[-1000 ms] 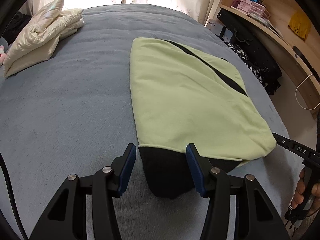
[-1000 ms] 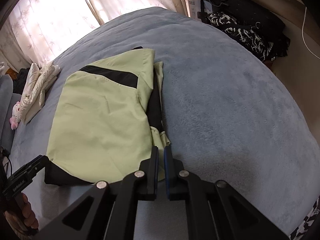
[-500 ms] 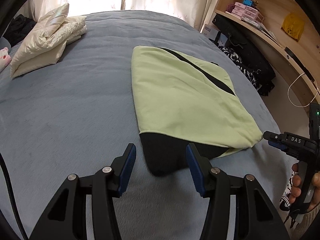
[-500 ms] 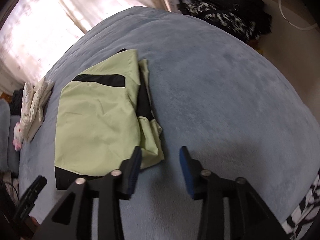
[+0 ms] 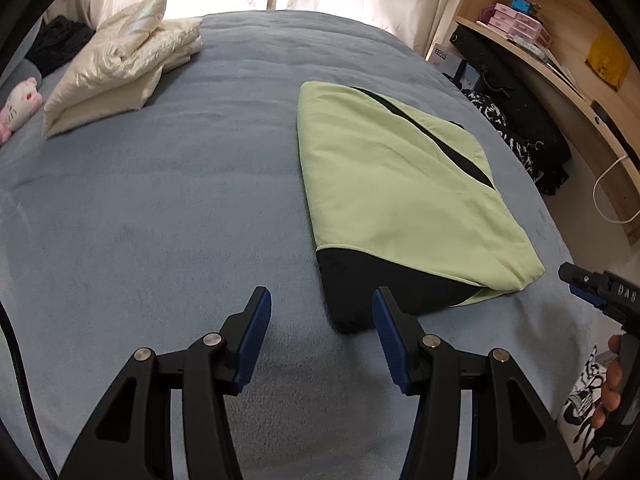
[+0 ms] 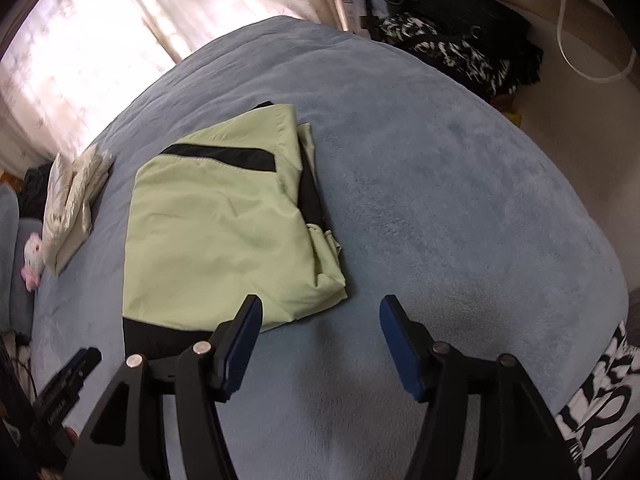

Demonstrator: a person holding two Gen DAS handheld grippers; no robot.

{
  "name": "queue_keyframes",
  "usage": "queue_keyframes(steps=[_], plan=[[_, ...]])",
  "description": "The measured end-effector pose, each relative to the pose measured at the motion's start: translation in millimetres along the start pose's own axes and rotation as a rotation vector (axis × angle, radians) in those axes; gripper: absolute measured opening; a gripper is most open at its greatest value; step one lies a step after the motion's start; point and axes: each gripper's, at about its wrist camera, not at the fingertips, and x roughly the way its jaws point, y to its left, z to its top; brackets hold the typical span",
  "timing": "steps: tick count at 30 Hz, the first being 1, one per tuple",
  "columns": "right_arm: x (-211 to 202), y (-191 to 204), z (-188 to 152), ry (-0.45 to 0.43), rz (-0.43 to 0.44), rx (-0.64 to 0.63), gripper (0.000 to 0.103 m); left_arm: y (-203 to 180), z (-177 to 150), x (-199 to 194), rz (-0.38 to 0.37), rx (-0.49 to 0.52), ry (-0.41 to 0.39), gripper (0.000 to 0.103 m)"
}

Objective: Fold large clothes
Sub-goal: 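Grasp the green bundle with both tools and lift it off the blanket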

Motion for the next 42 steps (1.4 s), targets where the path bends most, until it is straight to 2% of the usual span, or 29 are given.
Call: queue_keyframes(steps=[3, 4, 6, 8, 11, 13, 15, 20, 25, 32, 37, 42], plan=[[-6.8, 10.0, -2.7, -0.038, -0.011, -0.086, 0.061, 2.9, 0.7, 3.7, -0.026, -0.017, 0.021, 0.053], [-10.0, 14.6, -4.4, -0.065, -0.032, -0.132, 0.061, 3.3, 0.8, 4.8, -0.028, -0.020, 0.025, 0.056], [-15.0, 25.2, -7.9, -0.116, -0.123, -0.228, 0.061, 4.3, 1.3, 7.7, -0.041, -0.027, 0.034, 0.065], [-18.8, 33.3, -10.4, -0.164, -0.205, -0.313, 0.061, 4.4, 2.2, 9.6, -0.051, -0.030, 0.037, 0.067], [-19.7, 37.4, -7.5, -0.176, -0.263, -0.371, 0.061, 5.3, 6.7, 12.2, -0.076, -0.027, 0.048, 0.070], [-17.6, 35.6, -1.9, -0.153, -0.273, -0.388, 0.061, 5.4, 10.8, 14.2, -0.092, -0.034, 0.056, 0.074], [-15.9, 30.1, 4.5, -0.138, -0.238, -0.373, 0.061, 5.3, 16.2, 16.6, -0.114, -0.044, 0.061, 0.075], [-3.8, 7.9, 26.0, -0.058, -0.070, -0.239, 0.061, 3.0, 29.4, 31.8, -0.161, -0.071, 0.086, 0.076], [25.0, -16.9, 49.5, 0.048, 0.104, -0.099, 0.061, -0.1, 38.7, 57.3, -0.192, -0.094, 0.124, 0.076], [67.5, -30.4, 69.0, 0.165, 0.315, 0.028, 0.061, 1.8, 43.7, 95.6, -0.263, -0.161, 0.186, 0.076], [98.1, -30.9, 75.1, 0.235, 0.378, 0.056, 0.061, 4.3, 46.0, 116.5, -0.289, -0.196, 0.209, 0.076], [122.7, -27.2, 75.4, 0.278, 0.428, 0.052, 0.061, 1.2, 49.0, 130.7, -0.314, -0.184, 0.206, 0.078]])
